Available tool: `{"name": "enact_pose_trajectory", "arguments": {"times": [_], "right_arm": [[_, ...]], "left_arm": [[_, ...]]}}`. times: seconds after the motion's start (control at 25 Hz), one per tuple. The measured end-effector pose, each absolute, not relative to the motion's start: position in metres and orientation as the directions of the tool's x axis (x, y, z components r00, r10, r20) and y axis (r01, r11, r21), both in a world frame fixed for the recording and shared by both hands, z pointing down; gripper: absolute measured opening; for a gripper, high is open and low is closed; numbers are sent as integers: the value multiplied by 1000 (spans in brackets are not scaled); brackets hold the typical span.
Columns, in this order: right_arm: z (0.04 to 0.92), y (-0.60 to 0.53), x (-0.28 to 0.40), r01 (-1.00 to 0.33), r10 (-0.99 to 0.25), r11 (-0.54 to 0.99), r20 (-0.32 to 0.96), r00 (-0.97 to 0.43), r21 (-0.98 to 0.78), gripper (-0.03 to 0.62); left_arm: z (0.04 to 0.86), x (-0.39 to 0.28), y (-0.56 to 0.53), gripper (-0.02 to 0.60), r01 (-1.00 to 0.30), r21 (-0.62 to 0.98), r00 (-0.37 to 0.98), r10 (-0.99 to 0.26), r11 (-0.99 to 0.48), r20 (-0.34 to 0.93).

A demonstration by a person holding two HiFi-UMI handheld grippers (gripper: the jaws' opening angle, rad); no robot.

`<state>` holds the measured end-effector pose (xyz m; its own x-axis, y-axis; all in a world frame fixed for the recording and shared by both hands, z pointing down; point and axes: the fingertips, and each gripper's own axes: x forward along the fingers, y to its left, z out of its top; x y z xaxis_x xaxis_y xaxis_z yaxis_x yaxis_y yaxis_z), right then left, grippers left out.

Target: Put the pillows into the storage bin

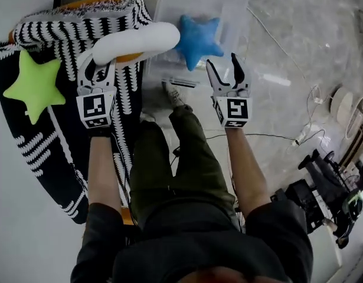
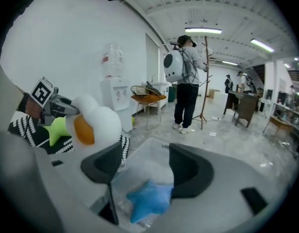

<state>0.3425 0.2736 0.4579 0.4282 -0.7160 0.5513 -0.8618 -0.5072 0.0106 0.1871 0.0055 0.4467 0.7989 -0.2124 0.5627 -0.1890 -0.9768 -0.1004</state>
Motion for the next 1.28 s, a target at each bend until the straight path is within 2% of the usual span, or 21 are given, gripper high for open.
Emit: {"name": "enact_pose_trajectory", "arguments": {"times": [0.24, 0.52, 1.0, 1.28], "right_arm": [[471, 337, 364, -785, -645, -619, 568, 511, 3, 298], [490, 387, 370, -720, -589, -694, 578, 565, -3, 298], [557, 452, 344, -654, -501, -757, 655, 566, -14, 298], [571, 454, 338, -658, -496, -752, 681, 539, -26, 298]], "left_arm": [[467, 260, 66, 160, -21, -79, 820, -62, -997, 570], [510, 301, 135, 161, 133, -38, 796, 84, -990, 600], [634, 285, 241, 176, 358, 50, 634, 282, -932, 720], [673, 258, 274, 260, 446, 109, 510, 352, -889, 785]]}}
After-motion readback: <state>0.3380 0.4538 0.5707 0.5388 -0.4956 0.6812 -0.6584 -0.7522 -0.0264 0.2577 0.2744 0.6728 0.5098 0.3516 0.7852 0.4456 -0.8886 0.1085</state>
